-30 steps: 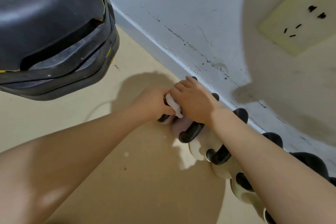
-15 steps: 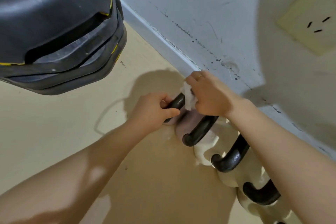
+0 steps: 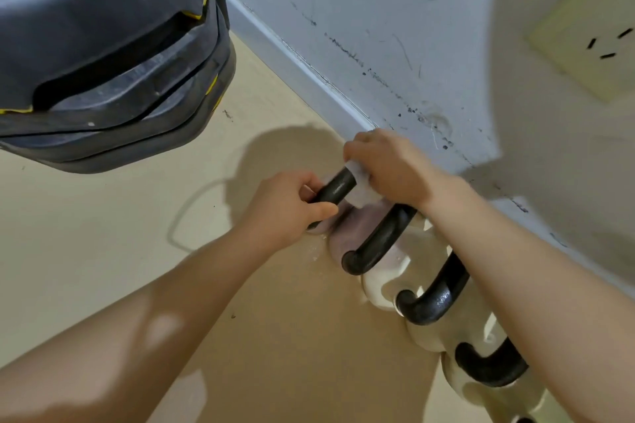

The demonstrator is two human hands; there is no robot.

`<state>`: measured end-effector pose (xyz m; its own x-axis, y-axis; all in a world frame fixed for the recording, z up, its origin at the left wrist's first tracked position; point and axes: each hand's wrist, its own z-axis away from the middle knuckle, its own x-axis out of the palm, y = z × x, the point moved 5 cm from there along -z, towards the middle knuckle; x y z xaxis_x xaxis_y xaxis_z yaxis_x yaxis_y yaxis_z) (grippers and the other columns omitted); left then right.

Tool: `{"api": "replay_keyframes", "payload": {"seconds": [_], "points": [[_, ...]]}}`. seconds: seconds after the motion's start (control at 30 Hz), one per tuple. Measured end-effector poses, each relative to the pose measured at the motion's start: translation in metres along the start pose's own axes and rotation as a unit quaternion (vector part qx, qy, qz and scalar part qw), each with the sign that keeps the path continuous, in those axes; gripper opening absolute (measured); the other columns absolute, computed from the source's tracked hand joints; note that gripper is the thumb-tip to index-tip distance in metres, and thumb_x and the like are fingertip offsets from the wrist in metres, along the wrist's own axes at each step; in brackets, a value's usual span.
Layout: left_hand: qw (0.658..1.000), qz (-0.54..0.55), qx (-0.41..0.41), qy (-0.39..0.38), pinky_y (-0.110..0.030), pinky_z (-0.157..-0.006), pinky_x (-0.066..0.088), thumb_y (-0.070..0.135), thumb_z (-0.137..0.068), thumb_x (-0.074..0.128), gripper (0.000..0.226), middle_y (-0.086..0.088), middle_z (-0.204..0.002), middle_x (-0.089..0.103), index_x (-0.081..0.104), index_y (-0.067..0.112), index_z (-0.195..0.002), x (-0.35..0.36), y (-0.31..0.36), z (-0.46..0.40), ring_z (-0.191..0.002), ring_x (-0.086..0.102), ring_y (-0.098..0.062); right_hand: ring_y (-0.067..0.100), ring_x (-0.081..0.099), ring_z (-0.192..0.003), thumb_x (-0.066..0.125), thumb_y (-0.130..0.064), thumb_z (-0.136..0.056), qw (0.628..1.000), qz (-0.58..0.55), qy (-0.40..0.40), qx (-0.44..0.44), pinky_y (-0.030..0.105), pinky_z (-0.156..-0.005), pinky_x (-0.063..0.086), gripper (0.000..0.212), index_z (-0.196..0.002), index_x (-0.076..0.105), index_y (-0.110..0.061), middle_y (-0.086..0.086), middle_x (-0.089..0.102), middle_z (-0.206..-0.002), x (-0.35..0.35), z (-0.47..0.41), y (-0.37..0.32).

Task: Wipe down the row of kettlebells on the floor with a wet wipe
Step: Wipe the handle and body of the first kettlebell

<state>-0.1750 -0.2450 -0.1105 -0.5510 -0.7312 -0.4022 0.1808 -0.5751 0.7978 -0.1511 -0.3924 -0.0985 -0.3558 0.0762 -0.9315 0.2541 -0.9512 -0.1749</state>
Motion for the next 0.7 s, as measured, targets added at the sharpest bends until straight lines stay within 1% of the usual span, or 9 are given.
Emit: {"api": "replay_keyframes", "payload": {"seconds": [0.07, 0.13, 0.2, 0.3, 0.4, 0.43, 0.5, 0.6, 0.7], "points": [[1.0, -0.013, 0.006, -0.004, -0.032, -0.07, 0.048, 0.018, -0.074, 0.071, 0.02, -0.009, -0.084, 0.069, 0.064, 0.008, -0.089, 0.0, 0.001, -0.001, -0.076, 0.062, -0.024, 0.028, 0.05, -0.067, 0.055, -0.015, -0.062, 0.993, 0.073, 0.015, -0.093, 0.039, -0.075, 0.043, 0.02, -0.081, 0.058, -0.01, 0.004, 0.054, -0.071, 0.01, 0.003, -0.034], [0.999, -0.027, 0.012, -0.014, -0.03, -0.066, 0.047, 0.019, -0.074, 0.071, 0.022, -0.012, -0.08, 0.067, 0.062, 0.004, -0.088, 0.0, 0.003, -0.003, -0.069, 0.056, -0.019, 0.026, 0.051, -0.069, 0.045, -0.025, -0.066, 0.988, 0.06, 0.014, -0.143, 0.038, -0.083, 0.043, 0.023, -0.08, 0.057, -0.011, 0.004, 0.055, -0.072, 0.014, 0.011, -0.045], [0.999, -0.034, 0.011, -0.023, -0.023, -0.059, 0.043, 0.02, -0.074, 0.072, 0.021, -0.008, -0.074, 0.064, 0.061, 0.006, -0.086, 0.0, 0.002, -0.004, -0.064, 0.051, -0.014, 0.027, 0.055, -0.083, 0.031, -0.036, -0.067, 0.989, 0.043, -0.009, -0.138, 0.037, -0.095, 0.035, 0.047, -0.093, 0.061, -0.012, 0.005, 0.06, -0.086, 0.012, 0.013, -0.034], [0.999, -0.029, 0.005, -0.033, -0.015, -0.052, 0.038, 0.022, -0.073, 0.073, 0.02, 0.0, -0.071, 0.06, 0.061, 0.012, -0.084, -0.002, 0.001, -0.006, -0.062, 0.05, -0.012, 0.018, 0.045, -0.114, 0.036, -0.059, -0.062, 0.994, -0.011, -0.049, -0.096, 0.036, -0.109, 0.018, 0.072, -0.12, 0.055, -0.021, -0.004, 0.053, -0.11, 0.011, 0.015, -0.018], [0.999, -0.02, 0.003, -0.045, -0.008, -0.042, 0.034, 0.022, -0.071, 0.075, 0.018, 0.007, -0.059, 0.053, 0.058, 0.017, -0.075, -0.002, 0.0, -0.007, -0.05, 0.045, -0.003, 0.015, 0.046, -0.105, 0.038, -0.076, -0.06, 0.996, -0.018, -0.036, -0.085, 0.032, -0.103, 0.024, 0.079, -0.114, 0.058, -0.022, -0.005, 0.055, -0.105, 0.01, 0.013, -0.017], [0.999, -0.021, 0.003, -0.05, -0.008, -0.041, 0.033, 0.022, -0.071, 0.075, 0.018, 0.009, -0.058, 0.051, 0.057, 0.019, -0.073, -0.003, -0.001, -0.008, -0.048, 0.044, -0.001, 0.019, 0.049, -0.1, 0.046, -0.071, -0.065, 0.996, -0.001, -0.029, -0.088, 0.032, -0.097, 0.028, 0.069, -0.11, 0.059, -0.02, -0.003, 0.058, -0.101, 0.01, 0.012, -0.016], [0.998, -0.032, 0.003, -0.058, -0.01, -0.044, 0.034, 0.021, -0.072, 0.074, 0.016, 0.008, -0.062, 0.055, 0.058, 0.018, -0.077, -0.003, -0.001, -0.01, -0.055, 0.049, -0.006, 0.026, 0.052, -0.09, 0.062, -0.038, -0.074, 0.996, 0.026, 0.001, -0.086, 0.034, -0.084, 0.041, 0.035, -0.1, 0.061, -0.014, 0.002, 0.062, -0.092, 0.01, 0.006, -0.009], [0.997, -0.049, 0.003, -0.065, -0.021, -0.053, 0.038, 0.021, -0.072, 0.073, 0.017, 0.006, -0.071, 0.06, 0.061, 0.015, -0.082, -0.004, 0.002, -0.012, -0.065, 0.055, -0.014, 0.03, 0.05, -0.079, 0.06, -0.008, -0.07, 0.998, 0.02, 0.053, -0.025, 0.039, -0.066, 0.045, 0.017, -0.087, 0.057, -0.009, 0.006, 0.059, -0.081, 0.01, 0.0, 0.008], [0.995, -0.074, 0.006, -0.062, -0.023, -0.057, 0.041, 0.023, -0.072, 0.073, 0.016, 0.008, -0.07, 0.059, 0.06, 0.018, -0.08, -0.005, 0.004, -0.012, -0.066, 0.056, -0.014, 0.027, 0.052, -0.076, 0.056, -0.003, -0.071, 0.994, -0.011, 0.093, 0.049, 0.037, -0.099, 0.033, 0.017, -0.085, 0.059, -0.011, 0.002, 0.056, -0.077, 0.009, -0.006, 0.02]]}}
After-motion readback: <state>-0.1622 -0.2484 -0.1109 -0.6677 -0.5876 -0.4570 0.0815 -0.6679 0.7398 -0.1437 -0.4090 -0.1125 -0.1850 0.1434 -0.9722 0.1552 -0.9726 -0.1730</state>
